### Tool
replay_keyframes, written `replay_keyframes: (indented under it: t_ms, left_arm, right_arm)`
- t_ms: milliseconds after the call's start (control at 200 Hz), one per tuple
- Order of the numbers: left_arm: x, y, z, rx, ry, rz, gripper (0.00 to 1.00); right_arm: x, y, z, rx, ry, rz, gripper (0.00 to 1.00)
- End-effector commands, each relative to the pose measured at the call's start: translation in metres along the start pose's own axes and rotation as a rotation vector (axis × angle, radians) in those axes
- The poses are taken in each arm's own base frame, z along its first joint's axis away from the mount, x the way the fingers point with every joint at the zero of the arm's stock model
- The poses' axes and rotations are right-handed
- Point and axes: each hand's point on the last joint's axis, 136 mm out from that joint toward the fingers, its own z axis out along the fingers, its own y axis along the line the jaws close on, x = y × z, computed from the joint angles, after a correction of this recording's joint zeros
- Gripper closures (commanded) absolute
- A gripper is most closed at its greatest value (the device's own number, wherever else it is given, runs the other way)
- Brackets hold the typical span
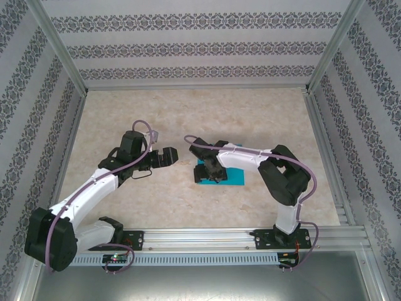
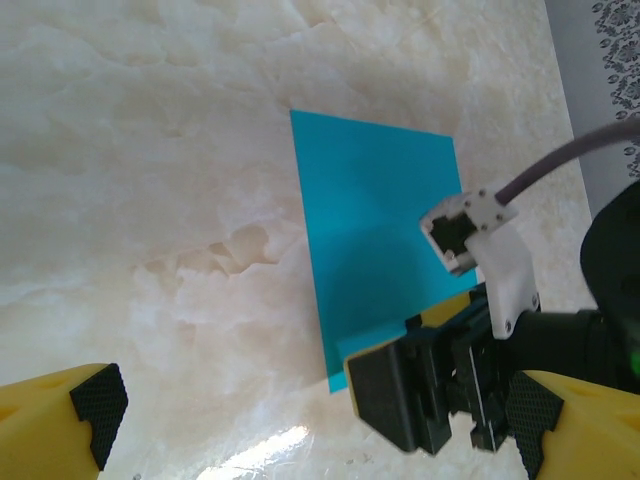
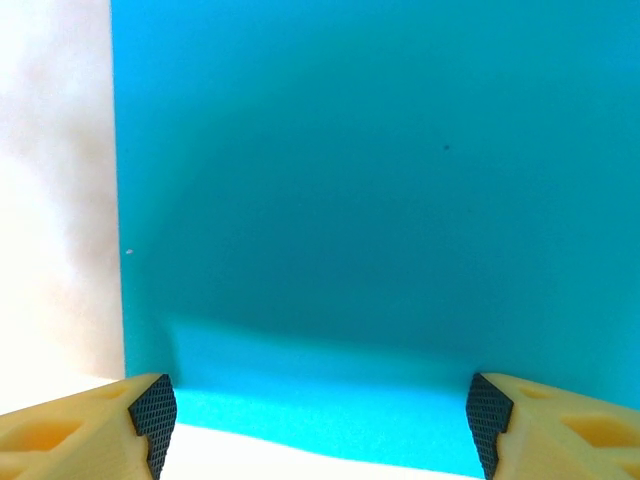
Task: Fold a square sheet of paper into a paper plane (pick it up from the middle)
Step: Move the square sheet of paper to the center of the table.
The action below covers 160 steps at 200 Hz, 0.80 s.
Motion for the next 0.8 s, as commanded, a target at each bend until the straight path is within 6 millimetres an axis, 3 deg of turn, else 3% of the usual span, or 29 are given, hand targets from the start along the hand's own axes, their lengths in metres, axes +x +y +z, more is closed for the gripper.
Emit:
replay_keyframes:
  t_ms: [0,85,220,295,595,794]
  left_arm:
    - [0.009,0.01,-0.005,-0.034,0.021,0.011,0.0]
    - [0.01,0.012,-0.005,-0.042,0.024,0.009,0.0]
    - [0.009,0.011,-0.002,-0.035,0.03,0.0,0.0]
    - [0.008,0.01,0.001,-0.03,0.037,-0.004,0.0]
    - [0.005,0.006,0.012,-0.004,0.065,-0.021,0.0]
    - [0.004,0.001,0.018,0.029,0.088,-0.035,0.0]
  right_arm:
    - [0.017,0.004,-0.011,-0.014,0.023,0.023,0.2]
    - [0.011,0.003,-0.03,-0.027,-0.034,0.028,0.18]
    - [-0.009,-0.02,-0.06,0.016,-0.175,0.121,0.13]
    - [-0.017,-0.029,-0.067,0.037,-0.225,0.173,0.1]
    - [-0.04,-0.061,-0.049,0.127,-0.256,0.23,0.09]
    - [-0.056,-0.065,-0.026,0.138,-0.236,0.219,0.09]
